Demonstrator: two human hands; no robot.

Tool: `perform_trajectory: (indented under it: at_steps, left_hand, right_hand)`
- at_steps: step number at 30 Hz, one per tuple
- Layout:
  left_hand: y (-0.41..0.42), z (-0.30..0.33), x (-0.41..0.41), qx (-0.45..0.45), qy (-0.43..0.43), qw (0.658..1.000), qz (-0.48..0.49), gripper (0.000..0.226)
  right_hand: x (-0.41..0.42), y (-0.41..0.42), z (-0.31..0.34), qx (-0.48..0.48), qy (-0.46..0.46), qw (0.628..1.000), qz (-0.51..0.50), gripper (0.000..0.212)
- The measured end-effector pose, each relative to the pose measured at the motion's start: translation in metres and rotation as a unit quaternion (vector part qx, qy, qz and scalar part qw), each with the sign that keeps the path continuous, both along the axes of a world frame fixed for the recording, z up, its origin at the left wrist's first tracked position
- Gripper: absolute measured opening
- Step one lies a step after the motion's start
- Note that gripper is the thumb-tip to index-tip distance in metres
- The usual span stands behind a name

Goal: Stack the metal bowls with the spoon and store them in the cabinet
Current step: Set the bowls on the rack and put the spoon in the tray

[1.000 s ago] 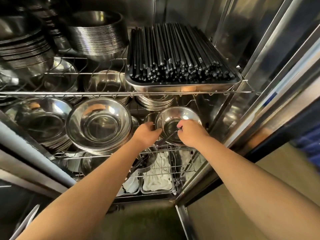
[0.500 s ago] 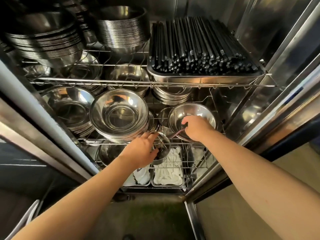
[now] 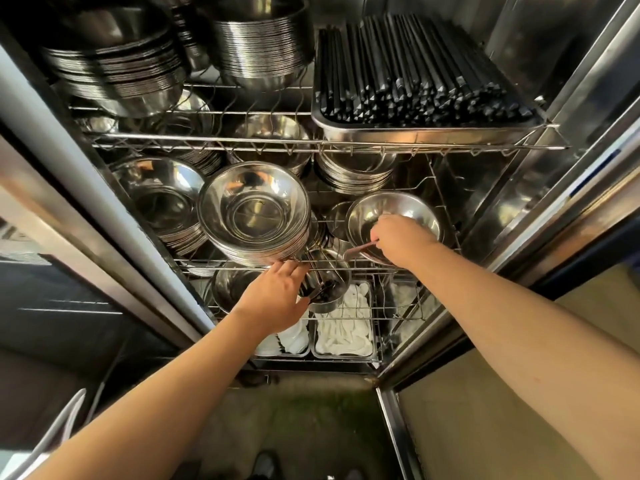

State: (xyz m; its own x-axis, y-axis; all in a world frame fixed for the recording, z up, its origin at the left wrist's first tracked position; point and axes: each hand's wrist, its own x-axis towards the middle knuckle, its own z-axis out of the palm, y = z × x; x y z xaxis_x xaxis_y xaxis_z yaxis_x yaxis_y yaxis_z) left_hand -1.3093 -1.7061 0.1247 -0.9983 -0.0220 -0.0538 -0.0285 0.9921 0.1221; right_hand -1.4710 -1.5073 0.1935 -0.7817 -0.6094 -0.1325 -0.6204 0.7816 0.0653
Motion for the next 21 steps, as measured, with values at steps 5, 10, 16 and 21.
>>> perform_trajectory:
  at_steps: [5,10,16,21]
  left_hand:
    - [0.001,-0.001,0.001,-0.001,-0.013,1.000,0.009,0.071]
    - [0.001,0.000,0.001,-0.005,-0.016,1.000,0.010,0.070]
    - [-0.003,0.000,0.006,-0.028,-0.002,1.000,-0.002,0.068]
    - [-0.004,-0.002,0.013,-0.032,0.018,0.999,0.004,0.067]
  right_hand:
    - [0.013,0.013,0.012,-0.087,0.031,0.996,0.018,0.027]
    - [0.046,0.029,0.032,-0.239,0.056,0.969,0.040,0.020]
    - [0.110,0.039,0.038,-0.377,0.093,0.912,0.134,0.013]
    - [0.142,0.038,0.016,-0.384,0.034,0.905,0.176,0.012]
